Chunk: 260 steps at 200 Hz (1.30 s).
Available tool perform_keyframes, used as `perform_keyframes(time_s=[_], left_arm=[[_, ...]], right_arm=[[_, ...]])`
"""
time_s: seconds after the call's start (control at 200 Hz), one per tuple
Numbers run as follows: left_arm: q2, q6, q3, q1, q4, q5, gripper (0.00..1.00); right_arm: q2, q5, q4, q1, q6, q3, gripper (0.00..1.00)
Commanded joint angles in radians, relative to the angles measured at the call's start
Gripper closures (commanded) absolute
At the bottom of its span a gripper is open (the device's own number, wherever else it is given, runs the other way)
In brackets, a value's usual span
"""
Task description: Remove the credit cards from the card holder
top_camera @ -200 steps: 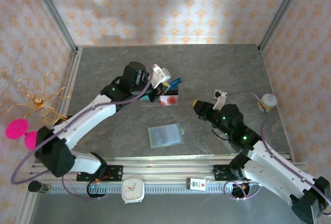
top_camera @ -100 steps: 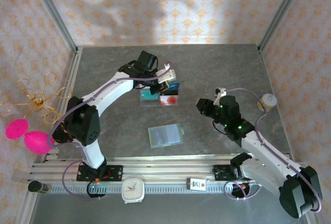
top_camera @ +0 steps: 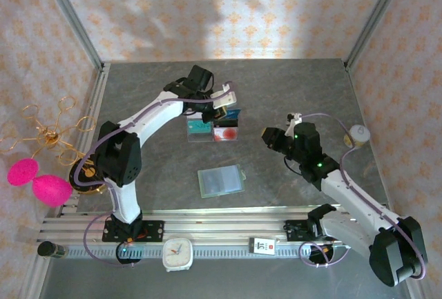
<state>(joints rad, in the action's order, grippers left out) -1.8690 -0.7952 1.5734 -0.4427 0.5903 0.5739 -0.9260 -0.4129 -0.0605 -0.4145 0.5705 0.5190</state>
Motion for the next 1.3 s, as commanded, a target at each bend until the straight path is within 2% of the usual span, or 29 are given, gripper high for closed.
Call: perform_keyframes(time_s=[0.0, 0.405, 1.021, 1.296], left_arm=[[-0.015, -0.028, 0.018, 0.013, 0.011, -0.025, 1.0], [-0.033, -0.032, 0.024, 0.017, -0.009, -0.028, 1.0], [-0.138, -0.121, 0.141, 0.013, 0.085, -0.041, 1.0], [-0.17, -0.109, 0.161, 0.009, 0.092, -0.073, 1.0]], right_arm=[[-0.003, -0.01, -0.032, 0.007, -0.017, 0.04, 0.83], [-0.004, -0.023, -0.024, 0.008, -0.013, 0.055, 0.83], [-0.026, -0.066, -0.051, 0.007, -0.001, 0.048, 0.83], [-0.033, -0.085, -0.065, 0.007, 0.006, 0.043, 0.83]])
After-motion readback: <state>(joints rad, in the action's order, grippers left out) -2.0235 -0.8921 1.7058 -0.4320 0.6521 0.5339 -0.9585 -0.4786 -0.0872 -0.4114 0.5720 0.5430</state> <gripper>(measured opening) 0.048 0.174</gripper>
